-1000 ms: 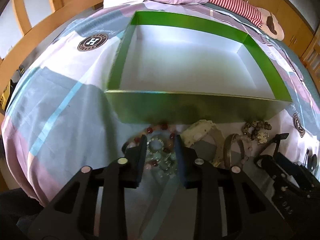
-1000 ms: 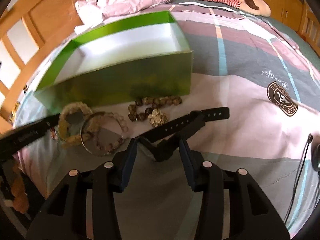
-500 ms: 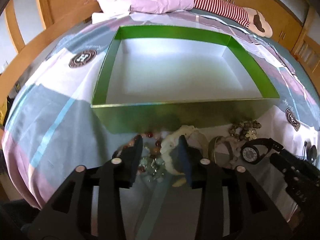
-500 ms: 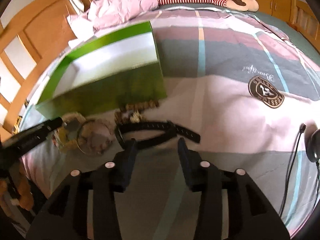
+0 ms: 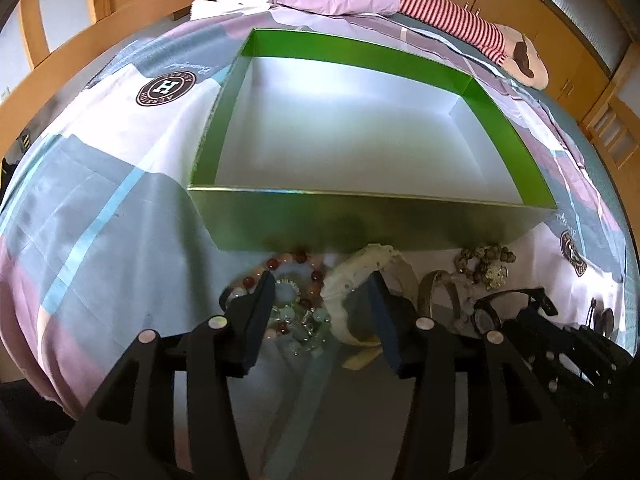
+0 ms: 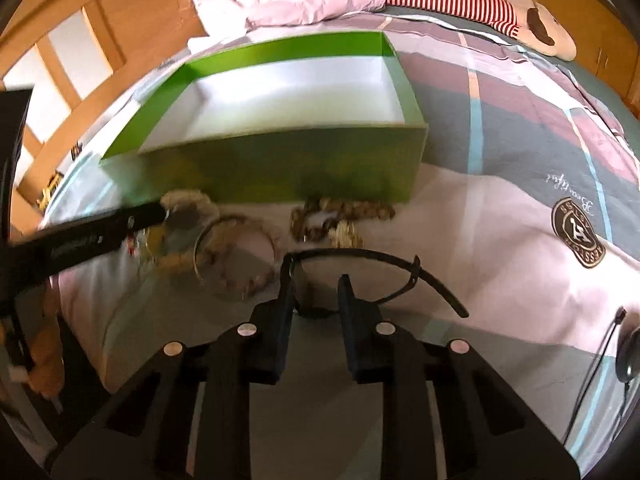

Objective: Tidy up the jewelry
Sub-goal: 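Grasp the white watch with the left tool while the right tool lifts the black watch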

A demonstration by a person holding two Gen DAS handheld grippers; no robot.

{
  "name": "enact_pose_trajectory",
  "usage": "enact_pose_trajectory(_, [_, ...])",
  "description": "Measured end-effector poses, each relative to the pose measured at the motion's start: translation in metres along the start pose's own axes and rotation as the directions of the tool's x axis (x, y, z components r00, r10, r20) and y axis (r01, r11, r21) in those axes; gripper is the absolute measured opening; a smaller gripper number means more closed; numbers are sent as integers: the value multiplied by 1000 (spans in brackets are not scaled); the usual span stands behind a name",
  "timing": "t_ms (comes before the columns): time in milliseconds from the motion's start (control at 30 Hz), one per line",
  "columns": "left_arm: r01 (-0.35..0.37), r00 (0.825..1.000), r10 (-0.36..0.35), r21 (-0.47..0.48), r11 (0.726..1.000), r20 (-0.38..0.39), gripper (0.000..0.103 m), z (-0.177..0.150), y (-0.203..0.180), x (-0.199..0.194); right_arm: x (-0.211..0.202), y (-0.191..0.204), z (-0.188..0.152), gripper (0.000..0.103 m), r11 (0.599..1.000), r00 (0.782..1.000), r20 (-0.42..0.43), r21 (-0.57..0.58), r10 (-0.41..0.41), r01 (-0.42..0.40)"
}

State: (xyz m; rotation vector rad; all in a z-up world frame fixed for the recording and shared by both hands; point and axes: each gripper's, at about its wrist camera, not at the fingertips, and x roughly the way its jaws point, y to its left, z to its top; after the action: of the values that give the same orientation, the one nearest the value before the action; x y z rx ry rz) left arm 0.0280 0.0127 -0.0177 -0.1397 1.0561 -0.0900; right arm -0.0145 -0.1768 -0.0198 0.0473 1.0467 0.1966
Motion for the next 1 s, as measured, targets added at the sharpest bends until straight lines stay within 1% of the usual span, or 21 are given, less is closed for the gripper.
enact_pose_trajectory(67, [11,1000,-11,18,1000,-11,49,-1,-4,1,0,-6,-7,24,999,1000,-17,23,-22,22])
enact_pose_trajectory(167, [16,999,-15,54,998,-31,50,-4,-10,5,-4,-16,-12,25,997,1000,-18,81,-2,4])
enact_pose_trajectory(233, [25,999,-22,71,997,-45,50,-6,-14,7,-8,-23,-11,26,993,1000,-4,119,-9,10])
enact_pose_trajectory(267, [34,998,-30,75,997,-51,49,-6,-15,8,-12,-26,-10,26,991,1000,12,128,-29,28])
enact_pose_trajectory(300, [43,998,-39,77,996,-54,43,-7,-16,9,-16,-27,-9,27,991,999,29,127,-35,31])
enact_pose_trajectory(333, [39,998,-35,79,996,-51,39,-7,-16,9,-17,-26,-8,34,992,999,38,123,-32,27])
enact_pose_trajectory(367, [34,999,-30,84,996,-45,35,-7,-17,10,-18,-25,-6,43,993,999,40,117,-24,19])
enact_pose_trajectory(400, [32,998,-28,87,996,-48,30,-7,-18,11,-17,-24,-4,46,993,999,37,113,-25,21])
enact_pose_trajectory(433, [22,999,-18,89,996,-47,27,-7,-18,13,-15,-23,-3,46,993,999,36,112,-38,34])
enact_pose_trajectory(500, [14,999,-10,83,996,-43,23,-6,-16,13,-11,-23,1,46,989,994,36,110,-104,99])
enact_pose_trajectory(567, [23,998,-19,65,998,-57,23,-6,-13,16,-2,-23,6,46,989,992,37,95,-121,117])
enact_pose_trajectory(633, [16,997,-11,64,998,-76,26,-6,-11,19,15,-21,9,46,988,990,-14,62,-141,142])
enact_pose_trajectory(733, [22,995,-16,64,998,-95,26,-6,-10,23,21,-15,5,46,983,984,-14,14,-180,180])
enact_pose_trajectory(767, [17,996,-11,67,998,-92,24,-6,-10,23,19,-14,3,40,985,986,-13,14,-169,169])
enact_pose_trajectory(800, [7,996,-1,66,998,-88,17,-6,-10,22,18,-15,3,34,987,987,-15,19,-159,160])
enact_pose_trajectory(833, [5,997,0,61,998,-83,16,-5,-9,21,16,-16,2,21,987,987,-17,24,-157,157])
enact_pose_trajectory(867, [12,997,-8,51,999,-83,16,-5,-8,20,13,-19,0,17,988,988,-18,31,-153,153])
enact_pose_trajectory(1000, [6,999,-4,45,999,-44,16,-7,-5,9,4,-22,-4,10,991,992,-15,50,-122,123])
